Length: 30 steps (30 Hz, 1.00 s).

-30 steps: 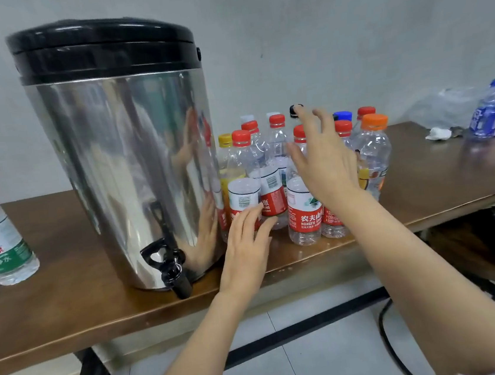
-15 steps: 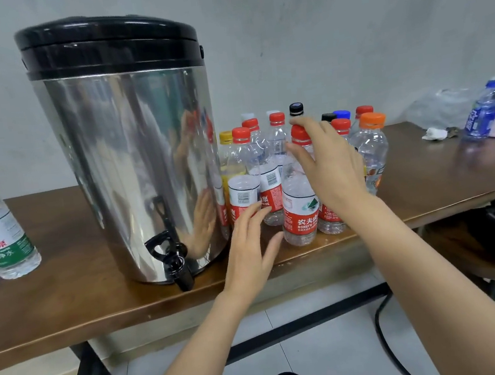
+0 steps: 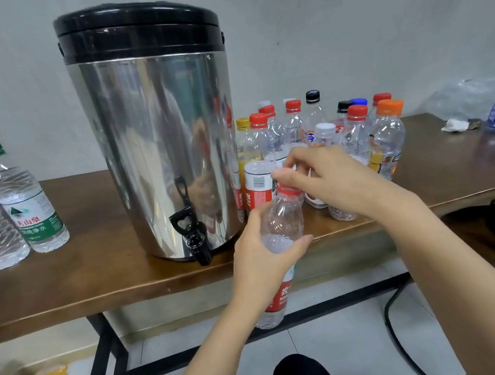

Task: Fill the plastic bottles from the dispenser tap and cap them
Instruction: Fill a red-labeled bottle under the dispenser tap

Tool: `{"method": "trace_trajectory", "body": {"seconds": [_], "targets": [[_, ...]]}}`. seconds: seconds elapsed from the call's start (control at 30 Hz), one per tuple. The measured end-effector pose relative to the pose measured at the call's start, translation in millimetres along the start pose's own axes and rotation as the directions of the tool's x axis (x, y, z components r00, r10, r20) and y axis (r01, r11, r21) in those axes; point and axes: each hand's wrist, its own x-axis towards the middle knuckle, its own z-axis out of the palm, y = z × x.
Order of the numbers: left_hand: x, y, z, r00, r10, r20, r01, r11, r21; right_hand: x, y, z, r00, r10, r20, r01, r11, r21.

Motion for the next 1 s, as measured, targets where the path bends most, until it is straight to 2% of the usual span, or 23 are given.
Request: {"method": "trace_trajectory", "body": {"seconds": [0.07,0.2,0.4,0.47,0.53,0.6,0.73,0.87,1.0], "targets": [[-8.4,-2.7,-4.9,0.999,0.024,-0.027,-0.022,0.997,0.077,2.0,-1.6,6.6,0.999,0.013,0.041,-0.012,0.999,-0.030],[-16.2,-10.4,-15.5,0.997,0.033,-0.068,-0.025,0.993,0.119,0.0,-7.1,14.5,0.989,-0.058,0.136,0.051,0.997,0.055],[-22.7,-14.2,-29.5,0.995,-0.091,0.028,0.089,0.995,0.050,-3.0,-6.2,12.2,0.942,-0.161,0.294,0.084,0.962,0.259],[-24.8,-19.0,-31.4,0.987,-0.154,0.051,0.155,0.988,-0.008,-2.4,-2.7,13.7,0.952,-0.165,0.258,0.059,0.926,0.374],[-27.0,-24.8,-31.3,0.971,-0.230,0.062,0.233,0.971,-0.051,1.8,6.4,22.5,0.980,-0.098,0.172,0.011,0.896,0.445],[-30.4,-31.3,-29.9,0.960,-0.276,0.051,0.278,0.959,-0.055,8.0,21.8,41.8,0.993,0.021,0.113,-0.062,0.925,0.374],[-42.2,-44.4,-29.8,0.925,-0.375,0.060,0.377,0.925,-0.044,9.4,57.7,96.0,0.958,0.247,0.149,-0.261,0.961,0.088],[-54.9,-59.9,-39.2,0.870,-0.489,0.065,0.493,0.868,-0.060,8.0,71.5,129.4,0.946,0.298,0.128,-0.306,0.951,0.043],[-66.5,-74.2,-55.2,0.848,-0.530,0.015,0.530,0.847,-0.046,9.9,63.5,138.4,0.958,0.281,0.061,-0.283,0.959,0.016]]}}
